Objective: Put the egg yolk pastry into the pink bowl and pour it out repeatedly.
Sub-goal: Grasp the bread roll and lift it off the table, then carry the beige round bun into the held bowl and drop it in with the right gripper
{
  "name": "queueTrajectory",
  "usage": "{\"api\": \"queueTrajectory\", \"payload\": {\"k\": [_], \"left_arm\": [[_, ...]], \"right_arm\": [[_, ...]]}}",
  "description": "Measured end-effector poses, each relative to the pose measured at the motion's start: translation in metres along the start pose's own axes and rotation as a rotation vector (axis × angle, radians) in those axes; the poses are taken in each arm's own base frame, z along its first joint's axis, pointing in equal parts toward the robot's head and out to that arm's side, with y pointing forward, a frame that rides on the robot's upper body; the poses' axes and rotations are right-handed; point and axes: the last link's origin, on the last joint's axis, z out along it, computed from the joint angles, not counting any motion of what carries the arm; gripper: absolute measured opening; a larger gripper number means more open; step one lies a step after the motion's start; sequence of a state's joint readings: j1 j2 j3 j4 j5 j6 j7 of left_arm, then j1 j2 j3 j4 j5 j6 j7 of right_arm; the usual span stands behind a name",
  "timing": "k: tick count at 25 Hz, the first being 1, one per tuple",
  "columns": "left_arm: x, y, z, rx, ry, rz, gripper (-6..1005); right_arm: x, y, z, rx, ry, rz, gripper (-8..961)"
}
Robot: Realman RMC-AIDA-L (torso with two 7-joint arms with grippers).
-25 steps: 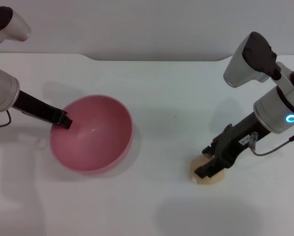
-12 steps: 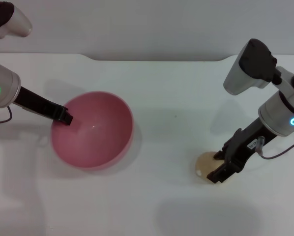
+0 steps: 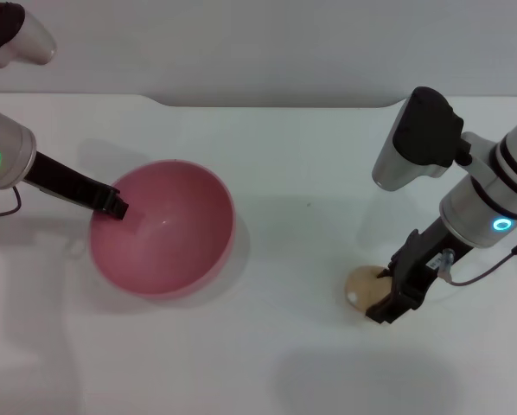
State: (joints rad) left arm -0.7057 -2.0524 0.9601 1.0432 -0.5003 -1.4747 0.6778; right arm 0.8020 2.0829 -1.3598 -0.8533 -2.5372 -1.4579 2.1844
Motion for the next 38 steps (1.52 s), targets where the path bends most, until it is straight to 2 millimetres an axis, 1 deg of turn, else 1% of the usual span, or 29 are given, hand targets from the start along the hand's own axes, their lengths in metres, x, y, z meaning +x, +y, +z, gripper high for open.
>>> {"api": "queueTrajectory", "payload": {"k": [5, 10, 14, 17, 20, 22, 24, 26, 28, 29, 30, 33, 36, 38], "left_arm": [[0.000, 0.000, 0.000, 0.000, 0.001, -0.001, -1], [0.001, 0.001, -0.001, 0.001, 0.004, -0.002, -1], [0.001, 0.001, -0.001, 0.000, 0.005, -0.002, 0], [0.002, 0.002, -0.001, 0.000, 0.005, 0.000, 0], [0.006, 0.003, -0.002, 0.002, 0.005, 0.009, 0], [0.008, 0.006, 0.000, 0.001, -0.001, 0.021, -1], [0.008, 0.008, 0.002, 0.002, -0.011, 0.031, -1], [0.008, 0.010, 0.005, 0.003, -0.025, 0.043, -1], [0.007, 0.013, 0.008, 0.002, -0.036, 0.051, -1], [0.007, 0.014, 0.009, 0.002, -0.042, 0.053, 0], [0.007, 0.016, 0.011, 0.002, -0.049, 0.056, 0], [0.007, 0.021, 0.014, 0.003, -0.063, 0.065, 0], [0.008, 0.025, 0.016, -0.001, -0.071, 0.079, 0], [0.009, 0.026, 0.017, -0.004, -0.071, 0.084, -1]], "right_arm": [[-0.003, -0.003, -0.004, 0.008, -0.027, -0.003, 523], [0.001, -0.005, -0.002, 0.018, -0.036, -0.016, 462], [0.000, -0.011, -0.007, 0.042, -0.108, -0.011, 413], [-0.012, -0.016, -0.017, 0.078, -0.205, -0.008, 389], [-0.036, -0.014, -0.032, 0.102, -0.328, -0.042, 365], [-0.054, -0.008, -0.043, 0.101, -0.403, -0.091, 349], [-0.071, 0.001, -0.054, 0.091, -0.479, -0.165, 332], [-0.086, 0.014, -0.063, 0.071, -0.560, -0.251, 316], [-0.095, 0.026, -0.068, 0.040, -0.622, -0.328, 299], [-0.099, 0.035, -0.067, 0.016, -0.635, -0.384, 290], [-0.101, 0.040, -0.065, 0.004, -0.635, -0.409, 282], [-0.103, 0.057, -0.047, -0.035, -0.546, -0.518, 265], [-0.102, 0.065, -0.029, -0.043, -0.471, -0.566, 252], [-0.103, 0.070, -0.024, -0.051, -0.461, -0.573, 244]]}}
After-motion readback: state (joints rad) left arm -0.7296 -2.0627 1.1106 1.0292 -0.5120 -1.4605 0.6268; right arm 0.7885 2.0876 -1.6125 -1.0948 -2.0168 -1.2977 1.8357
